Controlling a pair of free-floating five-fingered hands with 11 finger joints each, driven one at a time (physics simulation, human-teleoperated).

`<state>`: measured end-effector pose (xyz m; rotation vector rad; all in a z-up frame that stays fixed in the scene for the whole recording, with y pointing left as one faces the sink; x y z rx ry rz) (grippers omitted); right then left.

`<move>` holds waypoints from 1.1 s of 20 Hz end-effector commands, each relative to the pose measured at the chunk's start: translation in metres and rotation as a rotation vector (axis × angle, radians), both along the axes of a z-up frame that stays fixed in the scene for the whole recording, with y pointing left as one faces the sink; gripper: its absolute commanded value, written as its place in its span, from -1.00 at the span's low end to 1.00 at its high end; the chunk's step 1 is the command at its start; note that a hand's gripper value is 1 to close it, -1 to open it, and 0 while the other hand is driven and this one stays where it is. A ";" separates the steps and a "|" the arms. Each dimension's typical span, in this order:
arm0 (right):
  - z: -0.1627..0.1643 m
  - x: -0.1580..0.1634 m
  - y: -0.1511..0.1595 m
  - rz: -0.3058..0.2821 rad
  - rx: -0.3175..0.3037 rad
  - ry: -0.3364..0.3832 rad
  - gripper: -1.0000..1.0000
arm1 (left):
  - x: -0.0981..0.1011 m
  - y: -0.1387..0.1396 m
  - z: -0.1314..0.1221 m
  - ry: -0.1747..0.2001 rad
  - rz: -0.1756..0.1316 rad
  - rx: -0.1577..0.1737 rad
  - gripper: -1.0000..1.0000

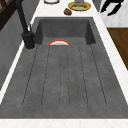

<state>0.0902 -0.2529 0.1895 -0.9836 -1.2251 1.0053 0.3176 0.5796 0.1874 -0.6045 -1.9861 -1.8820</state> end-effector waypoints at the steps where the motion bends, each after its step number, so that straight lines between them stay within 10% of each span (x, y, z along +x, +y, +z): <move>1: 0.000 0.000 0.000 0.000 0.000 0.000 0.00 | 0.020 0.023 -0.018 -0.017 -0.012 -0.036 1.00; 11: 0.000 0.000 0.000 0.000 0.000 0.000 0.00 | 0.061 0.093 -0.085 -0.024 -0.003 -0.066 1.00; 17: 0.000 0.000 0.000 0.000 0.000 0.000 0.00 | 0.057 0.115 -0.095 0.014 0.001 -0.390 1.00; 18: 0.000 0.000 0.000 0.000 0.000 0.000 0.00 | 0.056 0.111 -0.094 0.017 -0.026 -0.400 1.00; 19: 0.000 0.000 0.000 0.000 0.000 0.000 0.00 | 0.060 0.114 -0.087 0.016 -0.026 -0.396 -1.00; 22: 0.000 0.000 0.000 0.000 0.000 0.000 0.00 | 0.059 0.117 -0.047 -0.099 0.017 -0.410 -1.00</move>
